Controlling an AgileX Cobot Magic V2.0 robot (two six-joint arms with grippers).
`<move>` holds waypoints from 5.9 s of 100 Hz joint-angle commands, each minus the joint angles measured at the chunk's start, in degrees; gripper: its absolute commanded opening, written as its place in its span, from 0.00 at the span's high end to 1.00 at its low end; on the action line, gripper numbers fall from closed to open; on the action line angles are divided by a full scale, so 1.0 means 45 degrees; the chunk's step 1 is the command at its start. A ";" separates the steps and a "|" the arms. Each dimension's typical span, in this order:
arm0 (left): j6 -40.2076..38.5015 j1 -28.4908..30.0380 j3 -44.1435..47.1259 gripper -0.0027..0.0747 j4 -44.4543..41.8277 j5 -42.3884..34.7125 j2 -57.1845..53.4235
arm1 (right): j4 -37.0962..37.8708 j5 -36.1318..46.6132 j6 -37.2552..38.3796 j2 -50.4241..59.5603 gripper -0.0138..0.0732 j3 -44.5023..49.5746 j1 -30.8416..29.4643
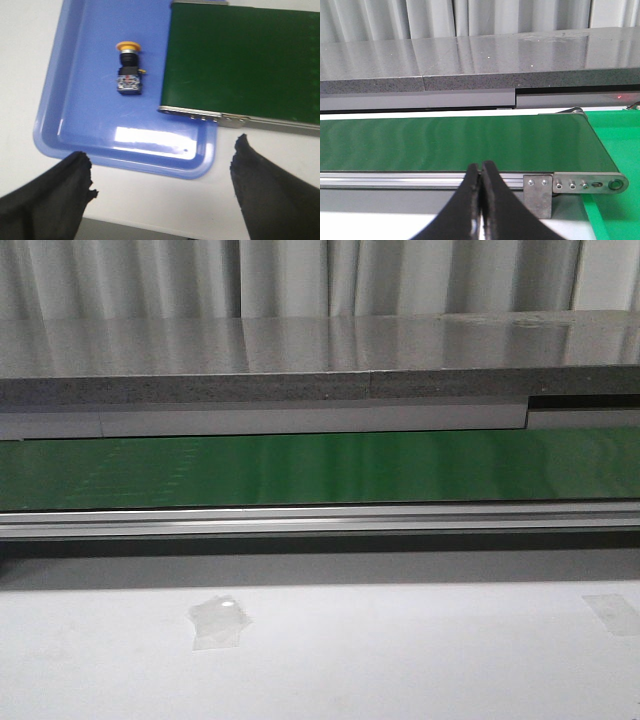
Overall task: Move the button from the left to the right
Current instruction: 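Close the left gripper around the yellow push-button's body, then lift the push-button with the left gripper and carry it over the belt, then set the push-button on the green belt and open the left gripper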
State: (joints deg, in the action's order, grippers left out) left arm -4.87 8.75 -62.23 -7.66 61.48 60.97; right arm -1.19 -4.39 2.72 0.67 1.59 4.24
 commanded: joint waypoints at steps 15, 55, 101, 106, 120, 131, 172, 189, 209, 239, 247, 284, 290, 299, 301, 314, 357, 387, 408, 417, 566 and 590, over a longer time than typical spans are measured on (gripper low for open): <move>-0.0187 0.2005 -0.0416 0.26 0.0088 -0.1702 0.1754 | 0.0004 0.0975 -0.0043 0.0221 0.92 -0.0200 0.0024; -0.0112 0.2239 -0.3007 0.26 0.0308 -0.2406 0.6466 | 0.0004 0.0975 -0.0043 0.0221 0.92 -0.0200 0.0024; 0.0419 0.2216 -0.5470 0.26 0.0810 -0.2179 1.0145 | 0.0004 0.0975 -0.0043 0.0221 0.92 -0.0200 0.0024; 0.0451 0.2216 -0.5523 0.26 0.0970 -0.2179 1.0385 | 0.0004 0.0975 -0.0043 0.0221 0.92 -0.0200 0.0024; 0.0470 0.2216 -0.5523 0.26 0.1019 -0.2295 1.0900 | 0.0004 0.0975 -0.0043 0.0221 0.92 -0.0200 0.0024; 0.0470 0.2216 -0.5523 0.26 0.1019 -0.2408 1.1201 | 0.0004 0.0975 -0.0043 0.0221 0.92 -0.0200 0.0024; 0.0470 0.2216 -0.5523 0.26 0.1177 -0.3167 1.2032 | 0.0004 0.0975 -0.0043 0.0221 0.92 -0.0200 0.0024; 0.0470 0.2216 -0.5523 0.26 0.1177 -0.3260 1.2495 | 0.0004 0.0975 -0.0043 0.0221 0.92 -0.0200 0.0024; 0.0470 0.2216 -0.5523 0.29 0.1177 -0.3237 1.2961 | 0.0004 0.0975 -0.0043 0.0221 0.92 -0.0200 0.0024; 0.0470 0.2216 -0.5523 0.92 0.1177 -0.3164 1.2961 | 0.0004 0.0975 -0.0043 0.0221 0.92 -0.0200 0.0024; 0.0470 0.2216 -0.5523 0.99 0.1151 -0.3129 1.2961 | 0.0004 0.0975 -0.0043 0.0221 0.92 -0.0200 0.0024; 0.0470 0.2216 -0.5554 0.99 0.0848 -0.2896 1.1383 | 0.0004 0.0975 -0.0043 0.0221 0.92 -0.0200 0.0024; 0.0505 0.2216 -0.5554 0.99 0.0848 -0.2865 1.0921 | 0.0004 0.0975 -0.0043 0.0221 0.92 -0.0200 0.0024; 0.0686 0.2216 -0.5554 0.99 0.0971 -0.2788 1.0162 | 0.0004 0.0975 -0.0043 0.0221 0.92 -0.0200 0.0024; 0.0743 0.2216 -0.5554 0.99 0.1083 -0.2782 1.0002 | 0.0004 0.0975 -0.0043 0.0221 0.92 -0.0200 0.0024; 0.1551 0.2216 -0.5554 0.99 0.2258 -0.2452 0.9221 | 0.0004 0.0975 -0.0043 0.0221 0.92 -0.0200 0.0024; 0.2814 0.0795 -0.5554 0.99 0.3449 -0.1329 0.8985 | 0.0004 0.0975 -0.0043 0.0221 0.92 -0.0200 0.0024; 0.2769 -0.0059 -0.5554 0.99 0.2669 -0.1354 0.9010 | 0.0004 0.0975 -0.0043 0.0221 0.92 -0.0200 0.0024; 0.2769 -0.0059 -0.5504 0.99 0.2648 -0.1105 0.9373 | 0.0004 0.0975 -0.0043 0.0221 0.92 -0.0200 0.0024; 0.2769 -0.0059 -0.5355 0.99 0.2648 -0.1127 0.9472 | 0.0004 0.0975 -0.0043 0.0221 0.92 -0.0200 0.0024; 0.3311 -0.0059 -0.5126 0.27 0.3781 -0.2132 0.7256 | 0.0004 0.0975 -0.0043 0.0221 0.92 -0.0200 0.0024; 0.3881 -0.0059 -0.3248 0.27 0.4412 -0.4444 0.5329 | 0.0004 0.0975 -0.0043 0.0221 0.92 -0.0200 0.0024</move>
State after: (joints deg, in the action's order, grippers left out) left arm 12.02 8.65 -79.02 10.57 48.78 90.68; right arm -1.19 -4.39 2.72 0.67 1.59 4.24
